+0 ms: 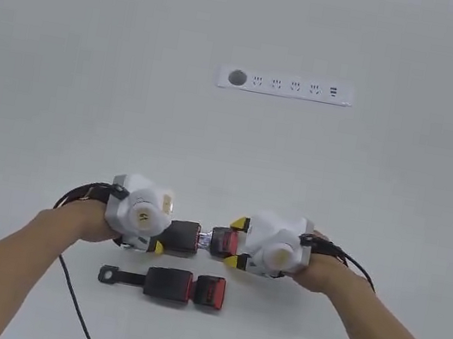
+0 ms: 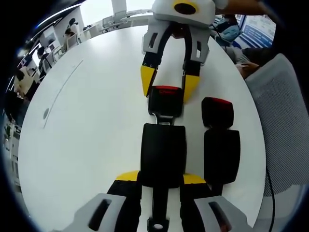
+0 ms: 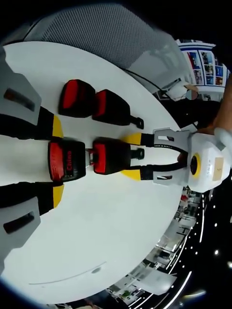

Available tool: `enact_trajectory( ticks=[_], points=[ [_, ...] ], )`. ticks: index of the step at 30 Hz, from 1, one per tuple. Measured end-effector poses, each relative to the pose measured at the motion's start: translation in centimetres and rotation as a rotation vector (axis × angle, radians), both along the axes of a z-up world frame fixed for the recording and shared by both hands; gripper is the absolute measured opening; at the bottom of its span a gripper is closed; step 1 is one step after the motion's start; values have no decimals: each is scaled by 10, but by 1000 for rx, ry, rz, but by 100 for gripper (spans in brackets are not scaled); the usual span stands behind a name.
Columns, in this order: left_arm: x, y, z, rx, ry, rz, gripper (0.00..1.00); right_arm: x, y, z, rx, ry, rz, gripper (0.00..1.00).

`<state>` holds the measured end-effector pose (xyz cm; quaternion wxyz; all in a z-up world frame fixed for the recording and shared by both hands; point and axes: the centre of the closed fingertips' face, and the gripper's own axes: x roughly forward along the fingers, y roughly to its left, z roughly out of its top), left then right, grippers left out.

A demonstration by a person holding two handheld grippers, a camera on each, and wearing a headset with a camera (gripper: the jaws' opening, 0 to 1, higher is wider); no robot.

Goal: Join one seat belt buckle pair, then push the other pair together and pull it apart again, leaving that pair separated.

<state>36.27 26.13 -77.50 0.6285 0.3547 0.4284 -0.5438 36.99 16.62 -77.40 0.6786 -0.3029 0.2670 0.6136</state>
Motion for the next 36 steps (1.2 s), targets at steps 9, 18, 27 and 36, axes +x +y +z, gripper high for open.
enact_trajectory(
  ticks=[9, 18, 27, 36],
  points=[
    [0, 0, 0, -2, 2, -5, 30, -2, 2, 2, -3, 9, -10, 29],
    [0, -1, -1, -10, -1, -8, 30, -3, 11, 3, -5, 14, -8, 28],
    [-1, -3, 1, 2, -4, -33, 29, -3, 18, 3, -12, 24, -35, 28],
    [-2, -3, 4, 14, -6, -42, 29, -1, 18, 3, -26, 24, -41, 28]
  ],
)
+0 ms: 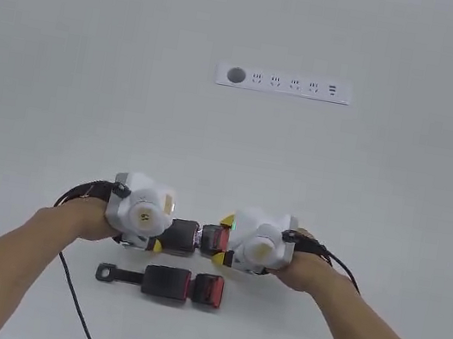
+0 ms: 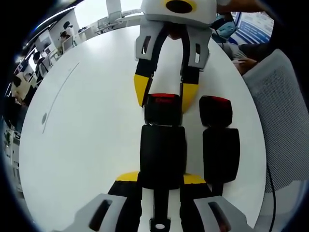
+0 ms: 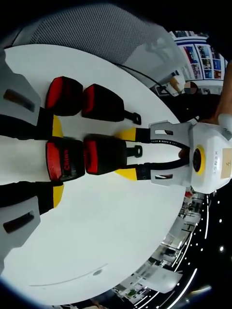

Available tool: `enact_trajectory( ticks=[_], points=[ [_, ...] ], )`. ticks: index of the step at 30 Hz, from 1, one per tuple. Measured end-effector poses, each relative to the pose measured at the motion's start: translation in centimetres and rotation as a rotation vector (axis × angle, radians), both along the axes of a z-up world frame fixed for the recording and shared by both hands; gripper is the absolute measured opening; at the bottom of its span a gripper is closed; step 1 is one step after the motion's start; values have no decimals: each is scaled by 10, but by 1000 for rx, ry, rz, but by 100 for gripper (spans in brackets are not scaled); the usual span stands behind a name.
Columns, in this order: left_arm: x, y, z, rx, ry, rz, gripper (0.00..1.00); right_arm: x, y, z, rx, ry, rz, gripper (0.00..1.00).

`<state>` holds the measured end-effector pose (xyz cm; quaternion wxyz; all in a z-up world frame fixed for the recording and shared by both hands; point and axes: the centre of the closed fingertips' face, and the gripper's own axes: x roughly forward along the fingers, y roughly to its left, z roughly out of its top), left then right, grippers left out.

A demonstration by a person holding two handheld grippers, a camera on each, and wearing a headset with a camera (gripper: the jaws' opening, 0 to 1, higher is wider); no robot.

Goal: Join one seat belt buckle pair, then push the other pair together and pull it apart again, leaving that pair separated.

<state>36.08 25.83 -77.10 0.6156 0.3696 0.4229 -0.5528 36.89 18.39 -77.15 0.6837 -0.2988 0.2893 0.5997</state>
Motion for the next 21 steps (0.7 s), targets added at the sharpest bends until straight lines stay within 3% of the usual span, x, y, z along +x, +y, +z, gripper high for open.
enact_trajectory(
  ticks=[21],
  points=[
    [0, 1, 0, 12, 15, 21, 30, -1, -2, -1, -1, 2, 4, 29]
  ],
)
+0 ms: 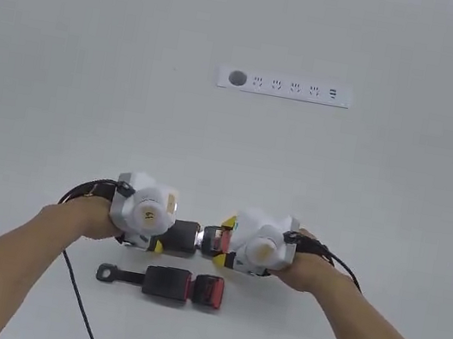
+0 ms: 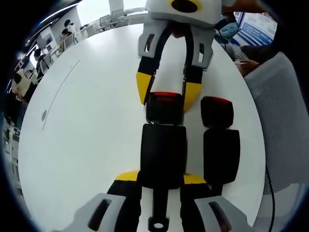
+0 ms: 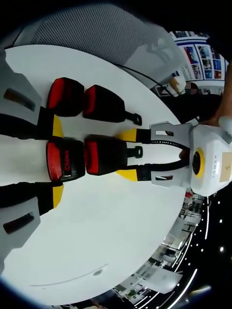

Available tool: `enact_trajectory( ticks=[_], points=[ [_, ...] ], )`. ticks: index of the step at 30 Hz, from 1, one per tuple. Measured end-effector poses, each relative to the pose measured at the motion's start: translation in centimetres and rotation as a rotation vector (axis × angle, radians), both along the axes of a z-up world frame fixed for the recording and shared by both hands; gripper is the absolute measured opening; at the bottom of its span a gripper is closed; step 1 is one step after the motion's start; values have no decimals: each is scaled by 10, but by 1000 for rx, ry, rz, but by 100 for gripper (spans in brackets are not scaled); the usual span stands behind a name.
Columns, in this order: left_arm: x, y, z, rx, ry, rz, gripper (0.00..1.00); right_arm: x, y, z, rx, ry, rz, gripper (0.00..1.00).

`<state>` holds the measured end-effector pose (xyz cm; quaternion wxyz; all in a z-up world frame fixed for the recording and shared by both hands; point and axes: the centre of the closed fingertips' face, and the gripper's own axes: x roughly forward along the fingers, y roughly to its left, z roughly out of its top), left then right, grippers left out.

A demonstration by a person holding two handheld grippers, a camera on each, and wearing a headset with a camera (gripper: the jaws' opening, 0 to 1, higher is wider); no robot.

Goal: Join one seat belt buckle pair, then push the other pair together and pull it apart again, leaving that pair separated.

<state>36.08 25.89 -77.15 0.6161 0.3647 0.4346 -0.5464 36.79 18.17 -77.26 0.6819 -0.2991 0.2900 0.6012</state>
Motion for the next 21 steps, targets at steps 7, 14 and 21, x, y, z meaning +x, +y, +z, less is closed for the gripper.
enact_trajectory(
  ticks=[7, 14, 21],
  points=[
    [0, 0, 1, -2, 0, 7, 31, 0, -2, -3, -4, -4, 4, 29],
    [1, 0, -1, 2, 2, 10, 31, 1, -7, -1, -12, -3, 5, 30],
    [0, -2, 4, 7, 4, 12, 31, 2, -16, 1, -23, -2, 17, 30]
  ],
)
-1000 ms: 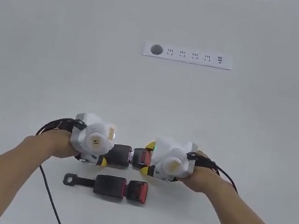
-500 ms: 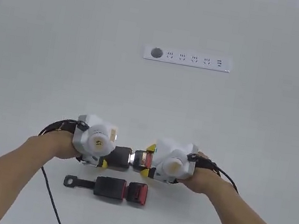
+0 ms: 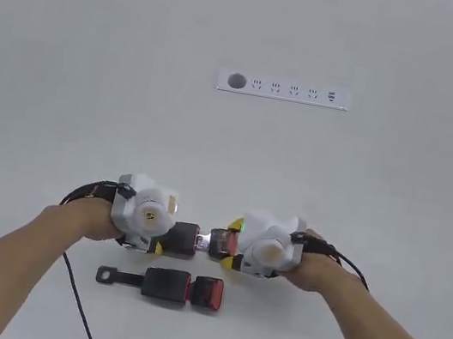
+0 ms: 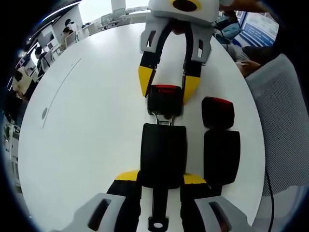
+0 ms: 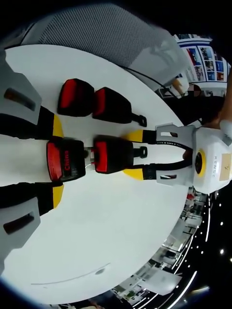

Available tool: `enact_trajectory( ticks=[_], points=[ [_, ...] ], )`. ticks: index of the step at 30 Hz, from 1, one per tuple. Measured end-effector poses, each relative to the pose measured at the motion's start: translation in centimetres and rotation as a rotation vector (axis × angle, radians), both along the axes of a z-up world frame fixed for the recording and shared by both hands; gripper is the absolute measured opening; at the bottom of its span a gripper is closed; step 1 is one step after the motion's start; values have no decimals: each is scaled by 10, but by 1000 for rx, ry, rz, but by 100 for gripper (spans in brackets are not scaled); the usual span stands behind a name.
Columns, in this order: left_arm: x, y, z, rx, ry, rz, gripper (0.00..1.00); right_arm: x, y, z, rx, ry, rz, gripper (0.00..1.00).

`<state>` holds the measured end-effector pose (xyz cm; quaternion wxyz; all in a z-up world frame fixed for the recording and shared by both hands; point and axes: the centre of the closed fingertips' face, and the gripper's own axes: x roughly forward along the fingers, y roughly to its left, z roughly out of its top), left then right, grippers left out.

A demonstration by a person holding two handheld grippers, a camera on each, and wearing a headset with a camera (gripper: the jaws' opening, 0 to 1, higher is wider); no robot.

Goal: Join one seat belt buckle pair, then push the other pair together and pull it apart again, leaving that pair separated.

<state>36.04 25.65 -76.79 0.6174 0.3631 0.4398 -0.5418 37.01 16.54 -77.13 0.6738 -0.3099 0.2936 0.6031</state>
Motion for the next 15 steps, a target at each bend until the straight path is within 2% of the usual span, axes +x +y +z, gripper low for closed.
enact_trajectory(
  ticks=[7, 15],
  points=[
    [-1, -2, 2, -7, 0, 11, 31, -1, -3, 0, 2, 11, 3, 30],
    [2, 1, -5, -21, 2, 16, 31, -1, -5, 0, 0, 16, 10, 30]
  ],
)
